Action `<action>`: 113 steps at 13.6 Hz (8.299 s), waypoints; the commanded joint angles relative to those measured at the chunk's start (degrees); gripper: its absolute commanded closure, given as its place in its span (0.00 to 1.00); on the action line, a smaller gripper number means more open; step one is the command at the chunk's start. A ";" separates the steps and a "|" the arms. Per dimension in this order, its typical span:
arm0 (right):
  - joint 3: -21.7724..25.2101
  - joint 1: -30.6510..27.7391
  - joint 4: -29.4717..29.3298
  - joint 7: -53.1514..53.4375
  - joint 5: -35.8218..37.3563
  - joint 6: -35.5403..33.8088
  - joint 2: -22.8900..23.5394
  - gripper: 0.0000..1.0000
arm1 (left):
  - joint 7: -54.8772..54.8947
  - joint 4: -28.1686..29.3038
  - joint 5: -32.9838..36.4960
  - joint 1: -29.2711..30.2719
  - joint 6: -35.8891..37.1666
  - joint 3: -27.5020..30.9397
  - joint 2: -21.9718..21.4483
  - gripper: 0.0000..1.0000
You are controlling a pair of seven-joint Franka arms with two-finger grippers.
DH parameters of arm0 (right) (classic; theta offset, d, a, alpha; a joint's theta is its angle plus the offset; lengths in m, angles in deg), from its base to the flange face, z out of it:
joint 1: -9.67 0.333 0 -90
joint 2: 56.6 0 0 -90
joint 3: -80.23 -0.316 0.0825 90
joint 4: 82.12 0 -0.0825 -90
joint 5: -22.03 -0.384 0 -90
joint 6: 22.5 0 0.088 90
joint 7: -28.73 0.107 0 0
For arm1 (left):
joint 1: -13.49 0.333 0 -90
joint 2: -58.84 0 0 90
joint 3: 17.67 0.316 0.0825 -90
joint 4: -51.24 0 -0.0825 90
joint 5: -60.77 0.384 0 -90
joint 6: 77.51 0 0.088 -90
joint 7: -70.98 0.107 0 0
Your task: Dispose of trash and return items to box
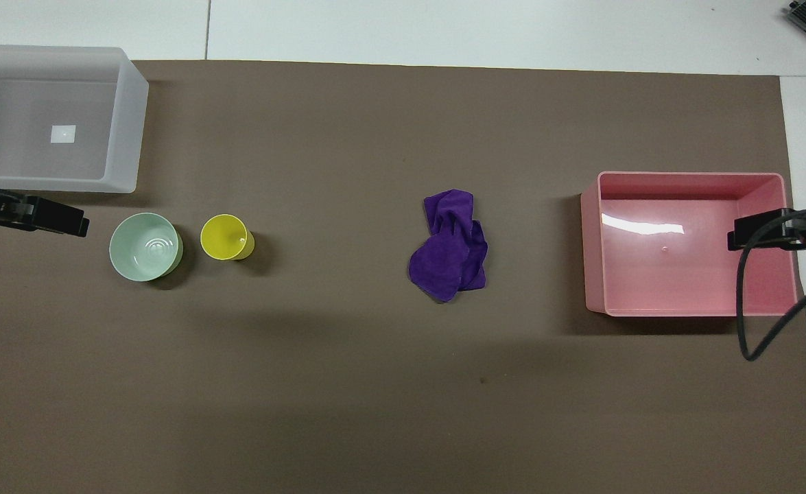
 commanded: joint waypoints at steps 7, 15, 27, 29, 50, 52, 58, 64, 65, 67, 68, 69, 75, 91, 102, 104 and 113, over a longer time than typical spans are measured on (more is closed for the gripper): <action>-0.25 -0.15 0.66 0.05 -0.84 0.14 -0.62 0.00 | -0.46 2.07 1.11 0.22 -0.64 -0.17 -1.69 0.00; -0.34 10.55 8.74 6.27 -0.93 20.49 3.15 0.00 | -0.29 2.34 1.11 0.22 -1.86 -0.17 -1.69 0.00; -0.43 24.53 11.47 20.70 -1.01 49.07 26.17 0.00 | -0.73 20.16 0.67 6.19 -30.22 -0.26 2.60 0.00; -0.43 25.42 11.90 21.67 -1.01 52.50 28.29 0.00 | -1.34 21.67 0.32 7.15 -35.67 -0.26 5.41 0.00; 0.36 19.55 10.85 24.40 2.66 32.23 9.77 1.00 | -4.95 22.42 -2.23 7.60 -39.16 -0.26 8.58 1.00; 0.45 16.74 10.85 20.64 3.91 30.55 7.39 1.00 | -4.95 14.94 -2.23 8.12 -34.58 -0.26 10.95 1.00; 0.45 1.80 13.74 -1.40 3.64 27.55 5.10 1.00 | -5.30 -2.47 -1.71 10.22 -33.77 -0.17 19.91 1.00; 0.36 -6.65 21.12 -9.17 2.86 37.38 9.40 1.00 | -5.39 -22.53 2.60 14.62 -34.99 -0.26 35.65 1.00; 0.36 -6.66 22.96 -8.83 2.77 39.75 10.45 1.00 | -5.47 -22.36 2.69 14.72 -37.43 -0.26 36.79 1.00; 0.36 -6.30 26.74 -8.47 2.76 45.20 11.95 1.00 | -5.47 -21.49 2.78 15.15 -40.96 -0.26 38.90 1.00; 0.36 -6.39 27.80 -8.64 2.76 46.09 11.95 1.00 | -5.47 -19.92 2.78 15.42 -42.89 -0.17 39.26 1.00; 0.36 -6.65 28.08 -8.82 2.76 46.28 12.04 1.00 | -5.47 -18.16 2.86 15.59 -44.56 -0.17 39.35 1.00; 0.36 -6.05 28.00 -8.38 2.76 46.81 12.48 0.00 | -5.47 -12.52 3.48 16.21 -46.42 -0.17 37.68 0.59; -0.08 3.45 3.84 8.23 2.41 11.85 2.02 0.00 | -5.21 5.76 3.39 3.57 -23.34 -0.34 12.03 0.00; 0.45 1.34 -3.83 0.94 0.04 -0.83 0.35 0.00 | -7.58 29.05 2.69 -5.40 -43.59 -0.78 6.04 0.00; 0.45 1.43 -3.39 0.32 0.04 -0.83 -0.09 0.00 | -8.64 30.54 2.69 -6.98 -45.62 -0.78 6.39 0.00; 0.45 0.91 -4.09 -0.03 0.22 -4.87 0.61 0.00 | -11.89 31.09 2.69 -7.70 -48.10 -0.69 7.71 1.00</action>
